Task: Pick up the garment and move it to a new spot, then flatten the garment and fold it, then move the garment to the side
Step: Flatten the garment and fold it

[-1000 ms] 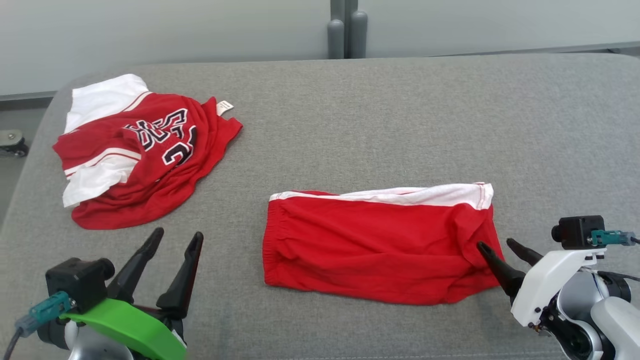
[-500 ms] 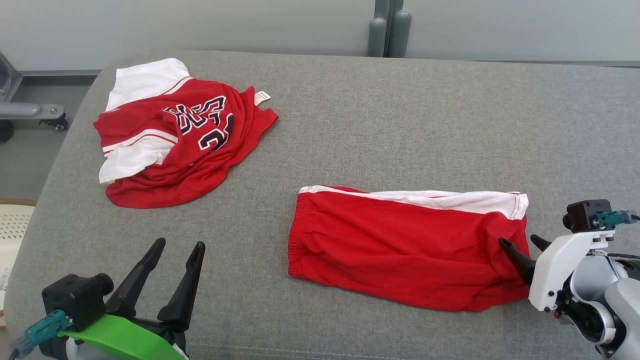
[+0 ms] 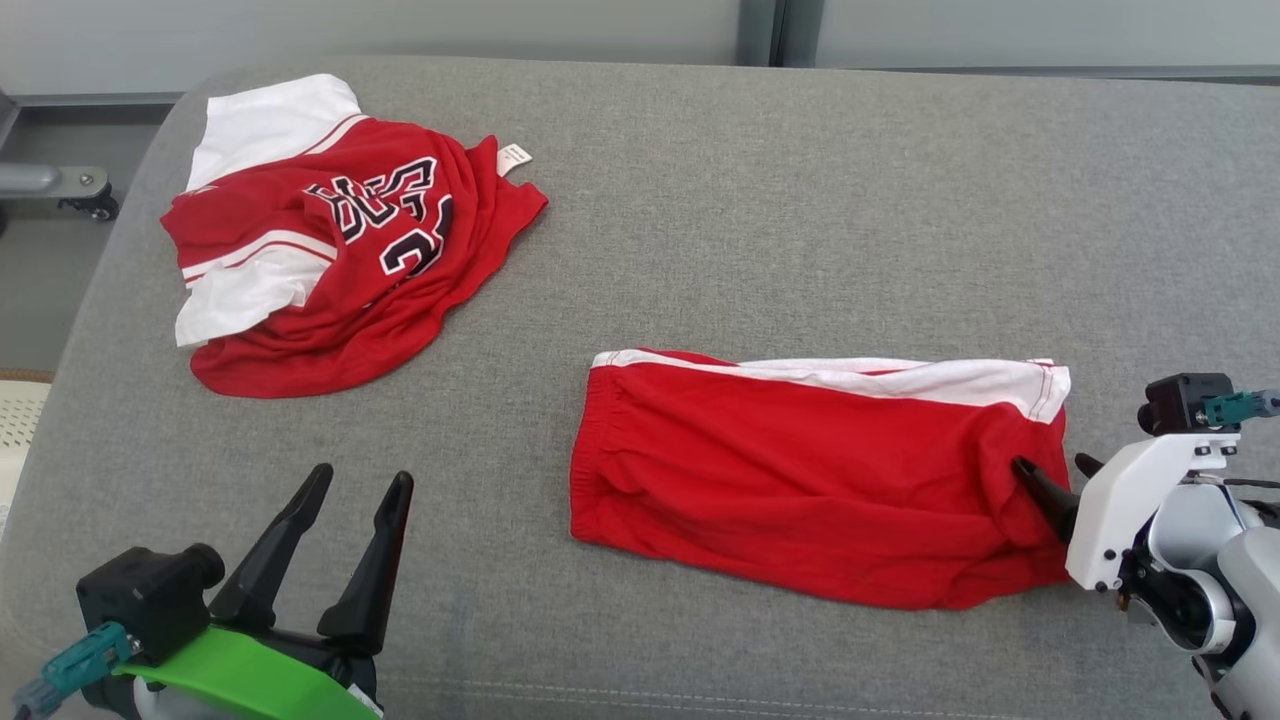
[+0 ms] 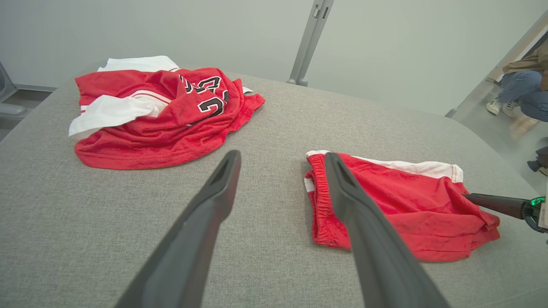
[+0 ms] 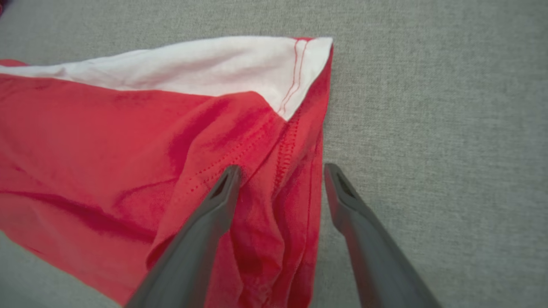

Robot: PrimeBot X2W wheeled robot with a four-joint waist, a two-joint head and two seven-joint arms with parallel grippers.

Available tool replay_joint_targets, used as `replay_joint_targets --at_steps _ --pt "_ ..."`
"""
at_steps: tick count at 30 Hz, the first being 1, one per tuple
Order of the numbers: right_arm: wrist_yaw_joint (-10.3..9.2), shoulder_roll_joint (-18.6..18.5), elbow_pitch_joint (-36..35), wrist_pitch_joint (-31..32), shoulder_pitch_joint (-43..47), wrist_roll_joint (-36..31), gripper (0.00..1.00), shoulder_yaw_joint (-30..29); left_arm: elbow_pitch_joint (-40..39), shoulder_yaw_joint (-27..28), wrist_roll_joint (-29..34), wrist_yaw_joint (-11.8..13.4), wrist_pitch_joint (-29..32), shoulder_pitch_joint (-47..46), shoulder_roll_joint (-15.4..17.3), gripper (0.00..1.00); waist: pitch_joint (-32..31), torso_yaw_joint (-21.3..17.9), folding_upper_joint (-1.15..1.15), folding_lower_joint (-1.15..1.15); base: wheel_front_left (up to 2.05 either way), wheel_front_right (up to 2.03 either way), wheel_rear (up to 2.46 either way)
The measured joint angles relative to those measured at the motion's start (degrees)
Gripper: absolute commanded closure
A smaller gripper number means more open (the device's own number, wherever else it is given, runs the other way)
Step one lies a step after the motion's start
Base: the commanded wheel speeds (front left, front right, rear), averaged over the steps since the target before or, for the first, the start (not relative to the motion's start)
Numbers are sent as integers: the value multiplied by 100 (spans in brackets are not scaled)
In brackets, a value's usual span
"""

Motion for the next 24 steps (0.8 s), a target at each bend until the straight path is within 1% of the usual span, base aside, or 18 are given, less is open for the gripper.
replay_joint_targets --at_steps 7,17,19,20,21,22,23,24 --pt "-1 90 211 58 -149 85 0 -204 -99 -14 42 0 4 -5 -16 0 166 -20 0 0 0 0 0" --pt "13 405 479 141 -227 757 0 -492 -111 -42 133 0 58 -75 -34 0 273 46 0 0 0 0 0" --pt "75 408 516 144 -228 795 0 -494 -108 -35 148 1 58 -104 -44 0 269 77 0 0 0 0 0" --pt "76 415 539 163 -230 832 0 -509 -105 -27 149 1 59 -112 -49 0 262 92 0 0 0 0 0" --pt "81 424 558 191 -234 871 42 -522 -105 -15 151 1 58 -114 -52 0 255 106 0 0 0 0 0" --pt "124 427 578 224 -251 897 42 -521 -104 9 164 3 58 -115 -54 0 250 118 0 0 0 0 0" --pt "124 427 578 224 -251 897 62 -521 -104 9 164 3 58 -115 -54 0 250 118 0 0 0 0 0" --pt "136 431 602 242 -261 927 98 -531 -96 12 188 5 58 -120 -54 0 244 130 0 0 0 0 0"
